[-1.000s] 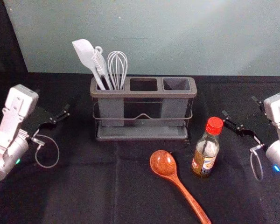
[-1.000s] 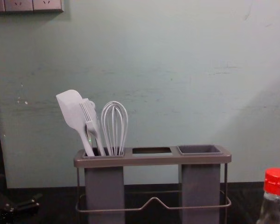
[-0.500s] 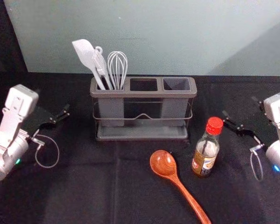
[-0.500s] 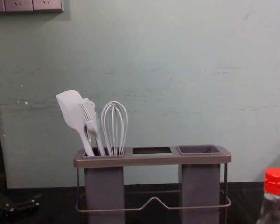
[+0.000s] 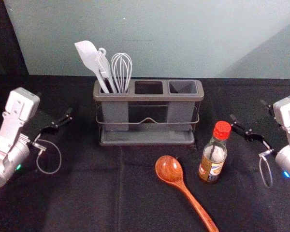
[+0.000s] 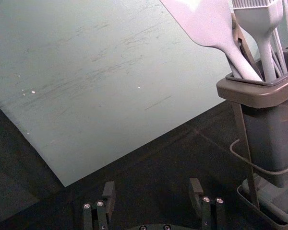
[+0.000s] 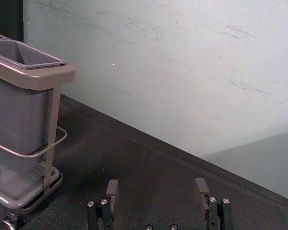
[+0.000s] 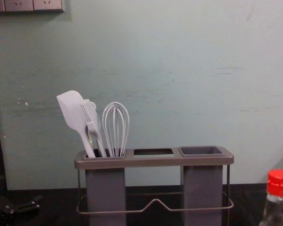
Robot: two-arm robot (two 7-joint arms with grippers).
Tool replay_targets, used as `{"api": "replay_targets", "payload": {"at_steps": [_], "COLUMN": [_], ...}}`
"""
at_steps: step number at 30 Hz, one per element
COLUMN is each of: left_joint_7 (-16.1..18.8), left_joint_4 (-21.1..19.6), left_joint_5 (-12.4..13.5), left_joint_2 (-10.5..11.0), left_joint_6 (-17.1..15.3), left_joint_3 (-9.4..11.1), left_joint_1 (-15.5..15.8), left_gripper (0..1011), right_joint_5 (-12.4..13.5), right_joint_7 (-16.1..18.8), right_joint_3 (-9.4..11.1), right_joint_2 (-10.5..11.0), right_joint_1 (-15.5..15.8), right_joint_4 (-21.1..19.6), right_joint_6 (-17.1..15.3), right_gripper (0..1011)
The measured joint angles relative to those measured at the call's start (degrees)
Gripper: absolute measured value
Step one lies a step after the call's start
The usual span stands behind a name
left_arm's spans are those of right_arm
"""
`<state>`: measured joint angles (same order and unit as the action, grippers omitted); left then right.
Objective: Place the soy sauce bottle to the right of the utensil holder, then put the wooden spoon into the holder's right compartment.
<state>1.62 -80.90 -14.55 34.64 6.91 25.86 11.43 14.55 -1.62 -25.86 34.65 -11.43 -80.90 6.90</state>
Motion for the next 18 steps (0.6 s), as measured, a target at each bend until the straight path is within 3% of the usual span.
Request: {"api": "replay_targets", "payload": {"at_steps": [10,14,18], "left_joint_7": [0.0,0.0,0.0], "left_joint_4": [0.0,0.0,0.0], "left_joint_5": [0.0,0.0,0.0], "left_joint_2": [0.0,0.0,0.0], "left_joint_6": [0.0,0.0,0.0], "left_joint_3": [0.0,0.0,0.0], "left_joint_1": [0.0,0.0,0.0], "left_gripper": [1005,1005,1005], "right_joint_5": [0.0,0.0,0.7], "right_joint_7": [0.0,0.1,0.4], "right_joint_3": [0.0,1.0,3.0], "right_joint_2": [0.0,0.4,2.1], "right_joint_1": [0.0,1.2,4.3], "right_joint_4": [0.0,-1.1,-4.2], "right_joint_6": [0.0,0.3,1.2], "right_gripper": [1002,1003,1003]}}
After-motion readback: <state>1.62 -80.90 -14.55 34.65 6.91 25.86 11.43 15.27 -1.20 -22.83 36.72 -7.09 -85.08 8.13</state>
